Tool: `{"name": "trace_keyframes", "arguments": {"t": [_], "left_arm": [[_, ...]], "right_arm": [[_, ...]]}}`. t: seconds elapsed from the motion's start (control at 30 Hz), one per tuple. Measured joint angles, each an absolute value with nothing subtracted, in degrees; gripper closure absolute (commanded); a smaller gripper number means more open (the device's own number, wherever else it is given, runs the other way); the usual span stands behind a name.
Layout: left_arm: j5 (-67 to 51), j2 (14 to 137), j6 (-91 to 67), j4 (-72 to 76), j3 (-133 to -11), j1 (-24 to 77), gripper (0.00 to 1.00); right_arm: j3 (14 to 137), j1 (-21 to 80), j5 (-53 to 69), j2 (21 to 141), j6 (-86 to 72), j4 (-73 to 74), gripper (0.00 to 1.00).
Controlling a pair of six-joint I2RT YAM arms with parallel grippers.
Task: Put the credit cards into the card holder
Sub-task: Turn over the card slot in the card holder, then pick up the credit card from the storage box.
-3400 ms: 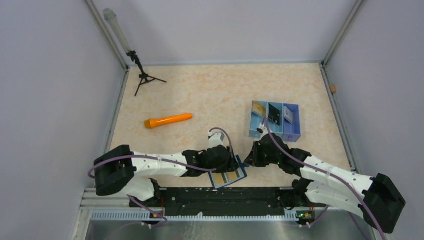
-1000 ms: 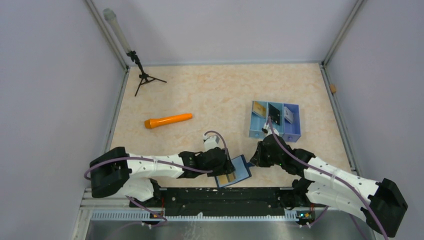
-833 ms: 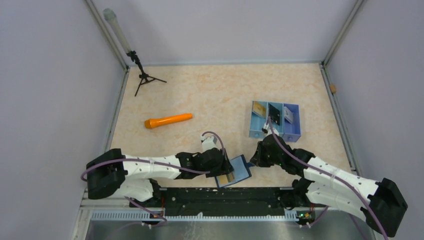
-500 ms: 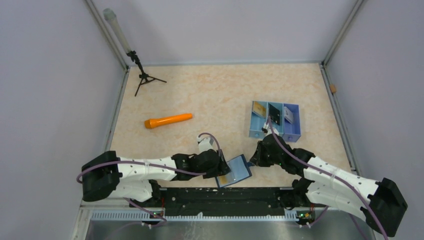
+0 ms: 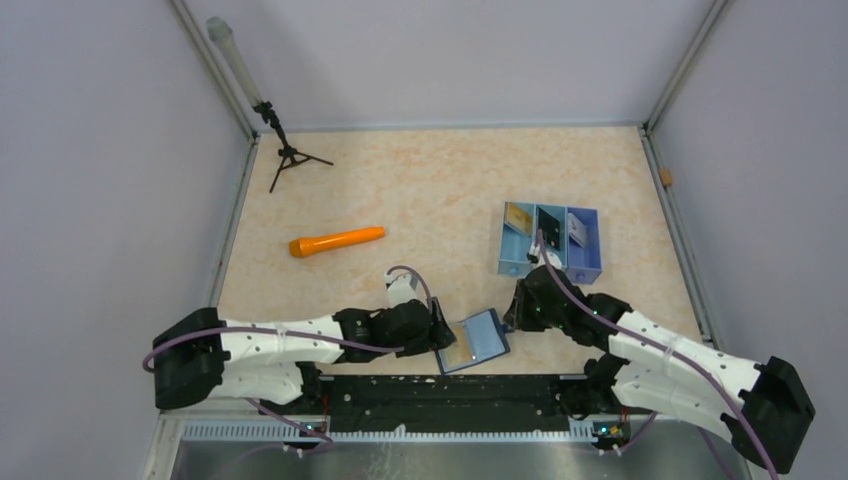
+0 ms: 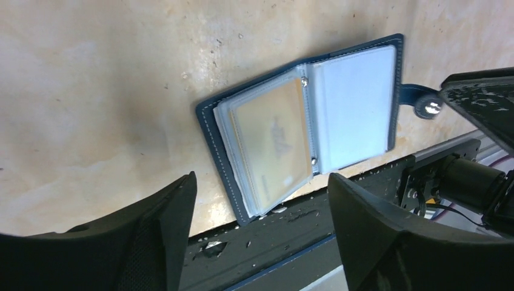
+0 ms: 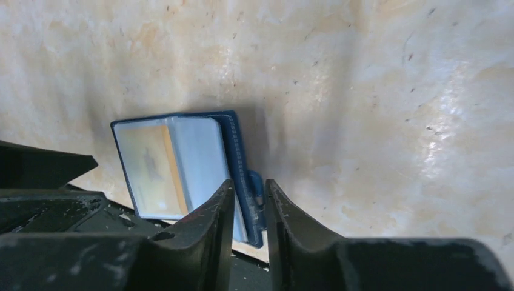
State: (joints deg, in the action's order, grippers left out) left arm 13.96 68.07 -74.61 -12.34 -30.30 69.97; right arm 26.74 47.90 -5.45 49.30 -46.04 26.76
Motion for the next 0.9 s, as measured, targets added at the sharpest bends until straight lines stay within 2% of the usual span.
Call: {"name": "trace_keyframes", "arguments": {"t": [0.13, 0.2, 0.3, 0.47, 0.7, 0.9], "left_arm": [[14.61, 64.64, -71.53, -14.59, -30.3, 67.88, 0.02], [13.72, 62.83, -68.99, -15.38, -30.3, 65.19, 0.01], [9.61, 59.92, -63.4, -15.97, -30.46, 57.56, 0.01], [3.88, 59.18, -51.35, -23.18, -37.12, 45.58, 0.01], [-2.72, 59.7, -35.42, -30.96, -50.09, 32.4, 0.01], [-2.98, 58.37, -26.89, -34.81, -51.42, 24.21, 0.01]], "right_arm": [[31.86, 47.9, -9.19, 49.28, -44.6, 32.27, 0.4], [35.27, 47.9, -11.11, 49.25, -43.59, 34.46, 0.3], [41.23, 47.53, -14.48, 49.6, -40.84, 37.76, 0.21], [49.3, 38.63, -15.75, 53.25, -33.76, 38.81, 0.15], [54.61, 20.32, -11.68, 65.56, -23.46, 33.91, 0.15], [55.68, 9.98, -8.84, 76.82, -18.44, 28.93, 0.16]]}}
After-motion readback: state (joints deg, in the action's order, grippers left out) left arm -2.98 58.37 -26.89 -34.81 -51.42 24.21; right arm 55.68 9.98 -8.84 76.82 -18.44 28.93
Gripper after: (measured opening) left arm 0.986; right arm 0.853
